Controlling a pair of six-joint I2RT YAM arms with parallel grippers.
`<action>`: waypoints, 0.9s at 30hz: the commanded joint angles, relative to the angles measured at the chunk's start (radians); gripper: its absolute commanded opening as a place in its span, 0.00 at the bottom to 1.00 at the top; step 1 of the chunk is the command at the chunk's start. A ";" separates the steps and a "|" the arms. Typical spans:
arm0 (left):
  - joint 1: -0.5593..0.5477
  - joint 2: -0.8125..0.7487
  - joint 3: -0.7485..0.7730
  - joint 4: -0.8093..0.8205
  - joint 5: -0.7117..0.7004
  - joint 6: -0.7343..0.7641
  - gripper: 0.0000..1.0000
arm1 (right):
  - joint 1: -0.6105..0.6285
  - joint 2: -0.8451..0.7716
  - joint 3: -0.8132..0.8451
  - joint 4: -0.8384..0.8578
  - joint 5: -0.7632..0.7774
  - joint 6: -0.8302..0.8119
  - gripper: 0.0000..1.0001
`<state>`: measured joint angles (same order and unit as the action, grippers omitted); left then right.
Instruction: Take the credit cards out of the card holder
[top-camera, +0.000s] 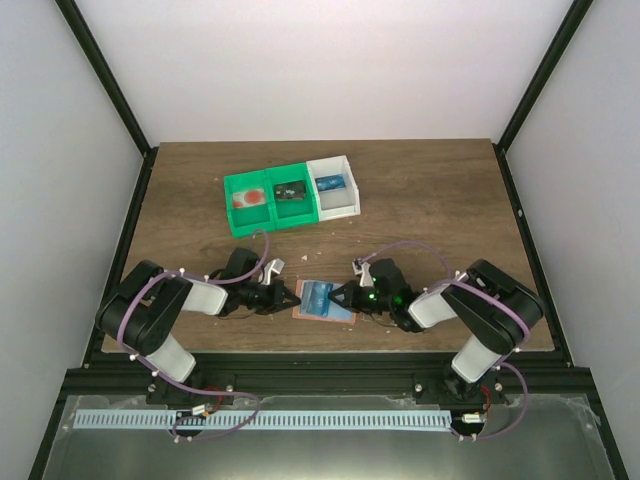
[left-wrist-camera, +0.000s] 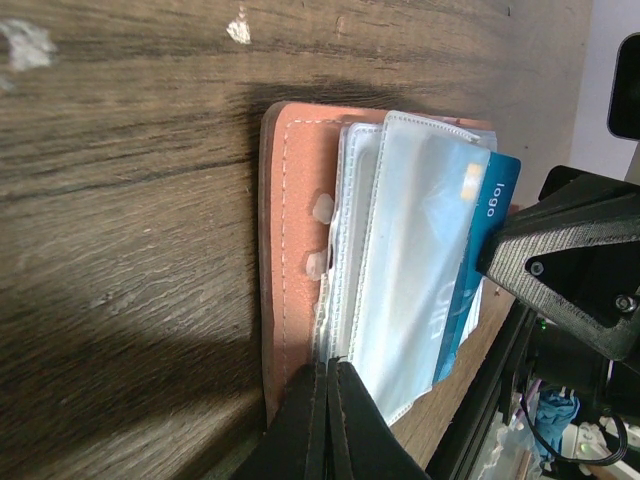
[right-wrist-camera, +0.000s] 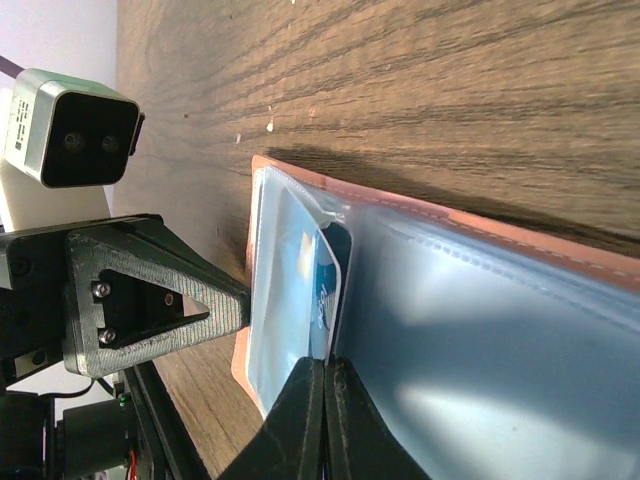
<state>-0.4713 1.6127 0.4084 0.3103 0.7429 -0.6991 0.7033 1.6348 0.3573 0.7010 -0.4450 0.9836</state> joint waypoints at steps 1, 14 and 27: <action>-0.004 0.055 -0.024 -0.111 -0.215 0.023 0.00 | -0.029 -0.038 0.007 -0.108 0.029 -0.062 0.01; -0.004 0.031 -0.005 -0.129 -0.176 0.021 0.06 | -0.086 -0.239 0.038 -0.382 0.049 -0.135 0.01; -0.004 -0.313 0.154 -0.385 -0.130 0.060 0.46 | -0.087 -0.489 0.140 -0.634 -0.043 -0.275 0.00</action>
<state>-0.4782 1.3861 0.4911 0.0566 0.6258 -0.6930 0.6235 1.2041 0.4252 0.1268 -0.3950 0.7799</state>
